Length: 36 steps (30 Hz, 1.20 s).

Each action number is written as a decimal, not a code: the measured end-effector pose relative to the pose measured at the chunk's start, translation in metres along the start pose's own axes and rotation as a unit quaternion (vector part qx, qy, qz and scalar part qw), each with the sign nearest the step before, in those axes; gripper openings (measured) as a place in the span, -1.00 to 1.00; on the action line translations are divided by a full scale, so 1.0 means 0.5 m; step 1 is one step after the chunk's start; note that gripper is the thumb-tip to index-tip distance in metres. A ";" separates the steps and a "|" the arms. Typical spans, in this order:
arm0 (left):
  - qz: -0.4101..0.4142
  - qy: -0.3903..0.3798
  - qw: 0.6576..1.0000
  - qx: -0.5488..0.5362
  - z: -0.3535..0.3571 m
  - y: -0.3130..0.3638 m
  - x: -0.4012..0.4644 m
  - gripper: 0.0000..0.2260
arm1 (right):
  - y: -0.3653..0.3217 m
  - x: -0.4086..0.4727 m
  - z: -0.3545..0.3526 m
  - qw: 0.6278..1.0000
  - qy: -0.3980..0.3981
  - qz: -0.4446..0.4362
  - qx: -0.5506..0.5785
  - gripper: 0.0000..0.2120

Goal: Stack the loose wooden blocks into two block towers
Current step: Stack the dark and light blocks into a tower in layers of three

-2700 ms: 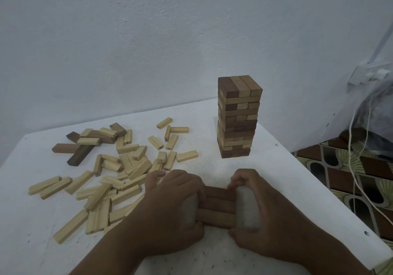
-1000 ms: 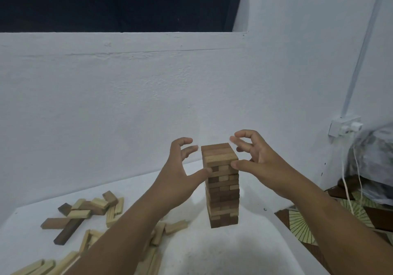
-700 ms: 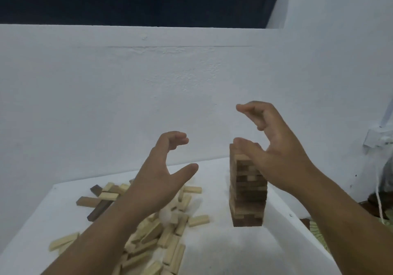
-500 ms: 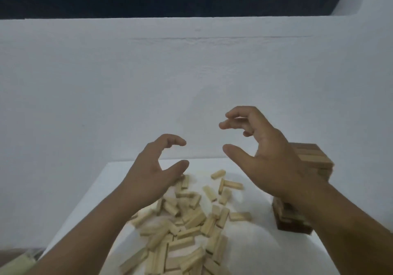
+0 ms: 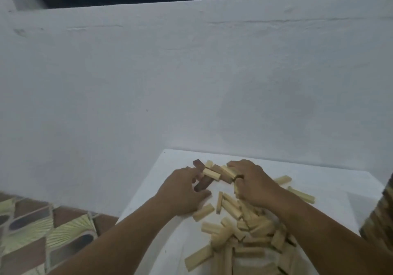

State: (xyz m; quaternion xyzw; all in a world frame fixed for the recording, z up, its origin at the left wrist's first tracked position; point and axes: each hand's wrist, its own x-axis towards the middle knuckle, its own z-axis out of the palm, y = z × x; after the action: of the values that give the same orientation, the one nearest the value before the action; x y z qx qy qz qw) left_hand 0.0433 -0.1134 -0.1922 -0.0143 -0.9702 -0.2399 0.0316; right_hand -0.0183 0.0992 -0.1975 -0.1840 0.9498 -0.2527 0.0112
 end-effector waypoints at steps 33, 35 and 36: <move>0.024 0.032 0.989 0.140 -0.006 -0.067 0.089 -0.93 | -0.073 0.028 0.028 0.993 0.060 0.012 -0.100 -0.81; 0.016 0.046 0.993 0.107 -0.016 -0.066 0.071 -0.83 | -0.065 0.030 0.032 0.993 0.066 0.024 -0.098 -0.85; 0.009 0.057 0.996 0.074 -0.022 -0.064 0.058 -0.78 | -0.062 0.030 0.034 0.993 0.074 0.029 -0.087 -0.89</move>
State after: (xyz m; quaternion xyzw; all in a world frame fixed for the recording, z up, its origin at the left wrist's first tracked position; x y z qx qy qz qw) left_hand 0.0135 -0.1464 -0.1955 -0.0073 -0.9816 -0.1677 0.0904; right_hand -0.0195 0.0611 -0.1962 -0.1372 0.9714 -0.1816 -0.0678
